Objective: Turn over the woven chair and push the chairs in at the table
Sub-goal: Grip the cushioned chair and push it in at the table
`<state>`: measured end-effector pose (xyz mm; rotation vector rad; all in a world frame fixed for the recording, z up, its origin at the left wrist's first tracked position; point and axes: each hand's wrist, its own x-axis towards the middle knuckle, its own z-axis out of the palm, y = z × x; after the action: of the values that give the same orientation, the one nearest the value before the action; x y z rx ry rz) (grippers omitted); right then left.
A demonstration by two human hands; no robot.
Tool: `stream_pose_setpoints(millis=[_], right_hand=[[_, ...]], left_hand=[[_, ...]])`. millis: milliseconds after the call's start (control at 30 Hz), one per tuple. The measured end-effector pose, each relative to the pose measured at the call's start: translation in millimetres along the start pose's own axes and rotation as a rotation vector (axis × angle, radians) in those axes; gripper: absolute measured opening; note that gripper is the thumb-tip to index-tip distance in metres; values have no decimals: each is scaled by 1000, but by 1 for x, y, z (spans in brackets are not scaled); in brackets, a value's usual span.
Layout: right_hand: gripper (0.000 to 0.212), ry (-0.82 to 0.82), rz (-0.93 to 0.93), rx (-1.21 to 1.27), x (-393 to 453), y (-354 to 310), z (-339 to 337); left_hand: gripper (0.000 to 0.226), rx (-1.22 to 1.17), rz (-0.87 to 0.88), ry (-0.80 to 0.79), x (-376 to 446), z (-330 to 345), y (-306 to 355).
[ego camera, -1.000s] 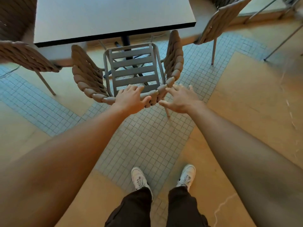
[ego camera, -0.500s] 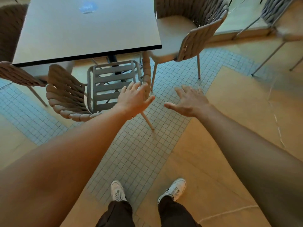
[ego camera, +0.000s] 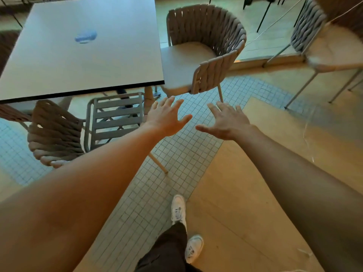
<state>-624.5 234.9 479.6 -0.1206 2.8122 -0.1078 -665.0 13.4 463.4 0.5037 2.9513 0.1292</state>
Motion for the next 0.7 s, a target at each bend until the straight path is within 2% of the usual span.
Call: stream_pose_setpoints(millis=[333, 700], right_hand=[[111, 17, 6, -29, 92, 80, -32], [111, 44, -49, -32, 196, 143, -84]], left_hand=[[71, -63, 42, 65, 118, -14, 18], [73, -27, 57, 66, 244, -28, 33]])
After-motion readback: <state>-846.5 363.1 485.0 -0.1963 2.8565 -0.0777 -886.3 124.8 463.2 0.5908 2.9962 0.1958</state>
